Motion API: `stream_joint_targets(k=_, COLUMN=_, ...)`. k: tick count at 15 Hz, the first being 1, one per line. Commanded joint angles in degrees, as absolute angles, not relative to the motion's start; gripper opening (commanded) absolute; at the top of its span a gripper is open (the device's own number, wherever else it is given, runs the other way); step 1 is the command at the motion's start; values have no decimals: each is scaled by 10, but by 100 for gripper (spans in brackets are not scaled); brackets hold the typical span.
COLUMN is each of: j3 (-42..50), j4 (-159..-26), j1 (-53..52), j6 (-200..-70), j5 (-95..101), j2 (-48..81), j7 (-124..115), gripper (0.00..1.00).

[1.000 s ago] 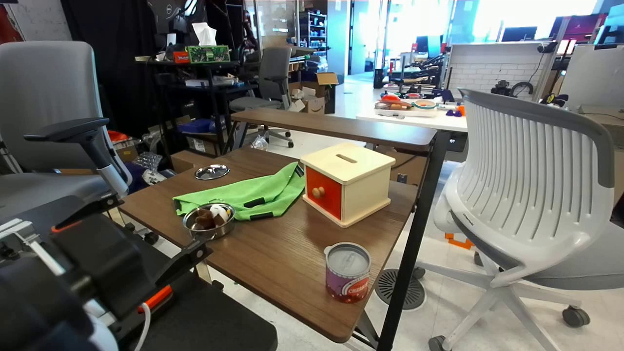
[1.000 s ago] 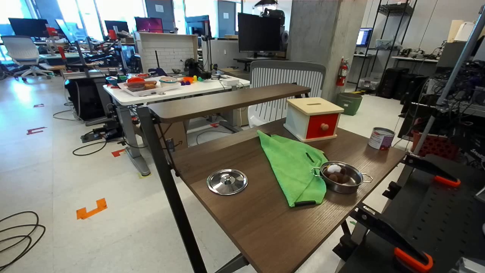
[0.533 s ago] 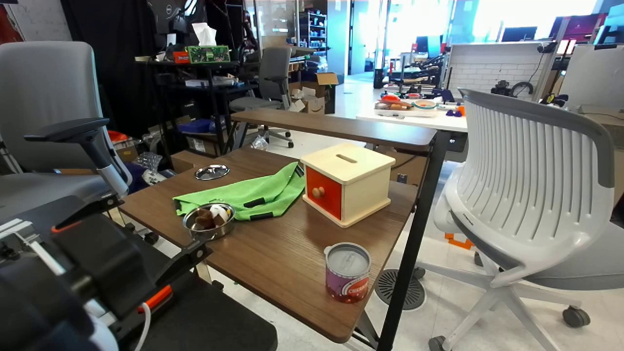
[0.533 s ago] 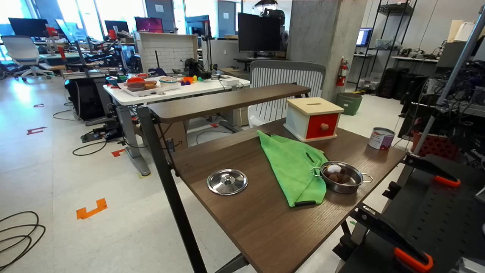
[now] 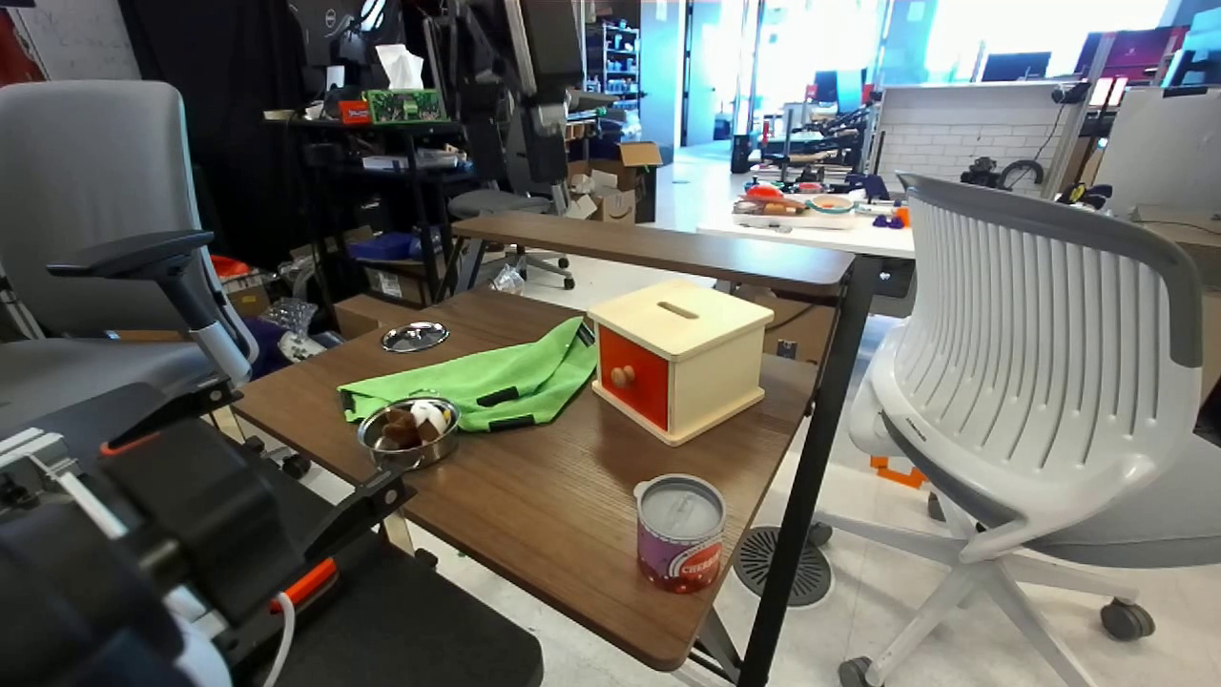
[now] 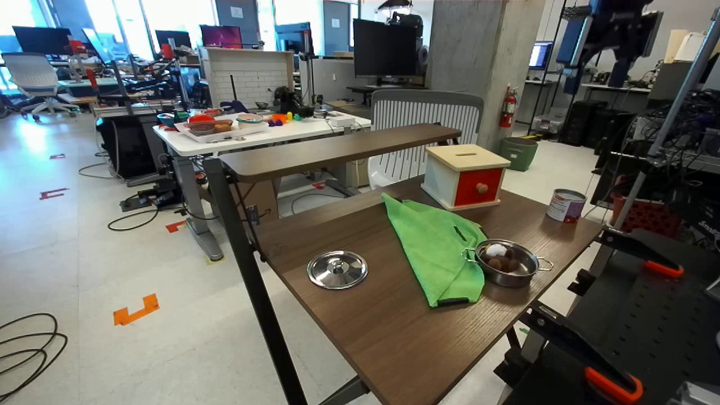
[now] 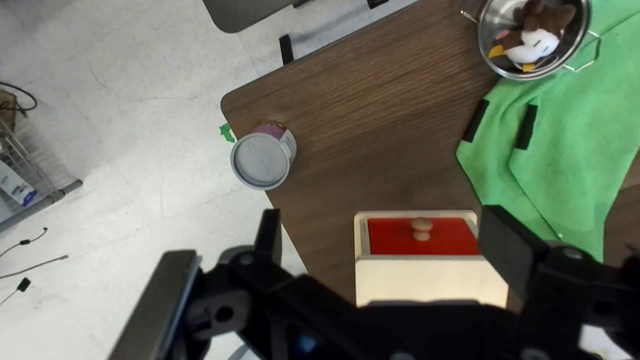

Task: Open the drawer

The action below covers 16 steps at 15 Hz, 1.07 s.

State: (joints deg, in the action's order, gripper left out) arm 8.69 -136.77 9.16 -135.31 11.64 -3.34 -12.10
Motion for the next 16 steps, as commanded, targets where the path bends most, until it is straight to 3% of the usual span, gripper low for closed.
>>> stream_joint_targets(k=1, j3=95, j4=-1357, j1=100, j6=-1375, j5=109, j2=25, j7=-125, gripper=100)
stream_joint_targets(k=16, j3=99, j4=-1252, j1=85, j6=-1491, j5=36, j2=249, j7=-113, gripper=100)
